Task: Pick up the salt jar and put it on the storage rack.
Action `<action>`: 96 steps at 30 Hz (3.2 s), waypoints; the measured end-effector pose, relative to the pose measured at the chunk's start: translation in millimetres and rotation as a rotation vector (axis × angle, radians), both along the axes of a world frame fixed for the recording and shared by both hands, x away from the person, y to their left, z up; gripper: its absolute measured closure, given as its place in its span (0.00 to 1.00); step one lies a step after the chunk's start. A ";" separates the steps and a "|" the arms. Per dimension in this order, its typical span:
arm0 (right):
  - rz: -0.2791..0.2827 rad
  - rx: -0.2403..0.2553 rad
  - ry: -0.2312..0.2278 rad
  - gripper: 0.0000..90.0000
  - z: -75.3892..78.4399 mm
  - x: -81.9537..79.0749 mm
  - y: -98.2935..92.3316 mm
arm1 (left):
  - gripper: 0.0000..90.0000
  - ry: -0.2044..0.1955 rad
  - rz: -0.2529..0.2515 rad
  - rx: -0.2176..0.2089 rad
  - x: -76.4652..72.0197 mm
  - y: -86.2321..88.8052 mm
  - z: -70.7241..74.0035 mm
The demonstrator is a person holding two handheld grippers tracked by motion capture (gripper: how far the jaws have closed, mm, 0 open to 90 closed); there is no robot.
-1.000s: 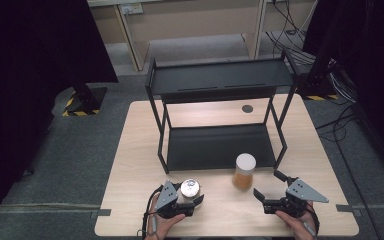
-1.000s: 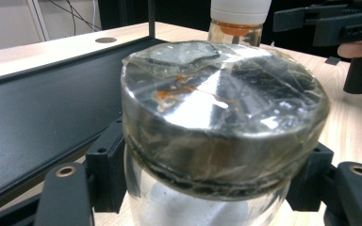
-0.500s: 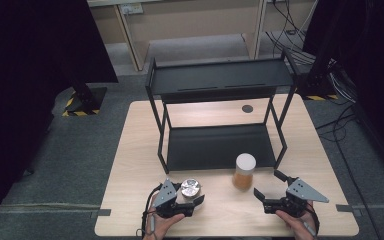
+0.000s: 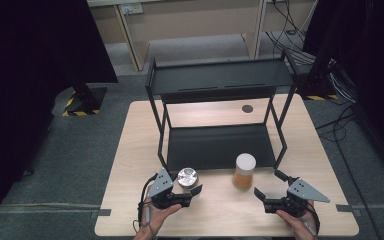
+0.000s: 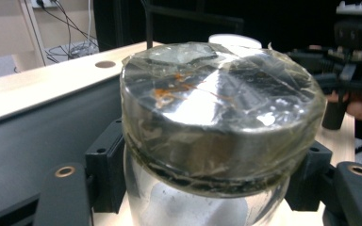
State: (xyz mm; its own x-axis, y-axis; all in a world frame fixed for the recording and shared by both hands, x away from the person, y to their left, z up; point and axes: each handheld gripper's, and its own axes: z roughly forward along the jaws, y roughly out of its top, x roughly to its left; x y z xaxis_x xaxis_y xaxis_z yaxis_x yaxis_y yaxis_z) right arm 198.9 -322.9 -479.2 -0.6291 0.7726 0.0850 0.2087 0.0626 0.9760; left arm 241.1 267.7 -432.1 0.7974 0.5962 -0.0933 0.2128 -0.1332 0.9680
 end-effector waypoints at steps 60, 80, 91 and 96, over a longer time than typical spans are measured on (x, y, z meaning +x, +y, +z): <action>0.003 0.014 0.010 0.01 -1.7 1.0 -1.9 | 0.34 -0.040 0.017 0.058 90.2 -19.2 198.2; 0.004 0.017 0.011 0.01 -2.4 1.7 -2.4 | 0.34 -0.025 0.060 0.051 109.2 -33.2 253.8; 0.003 0.025 0.017 0.01 -2.9 2.4 -3.7 | 0.34 -0.023 0.138 0.037 121.9 -41.8 268.8; 0.004 0.026 0.017 0.01 -2.9 2.4 -4.0 | 0.34 -0.015 0.169 0.035 129.4 -50.5 270.3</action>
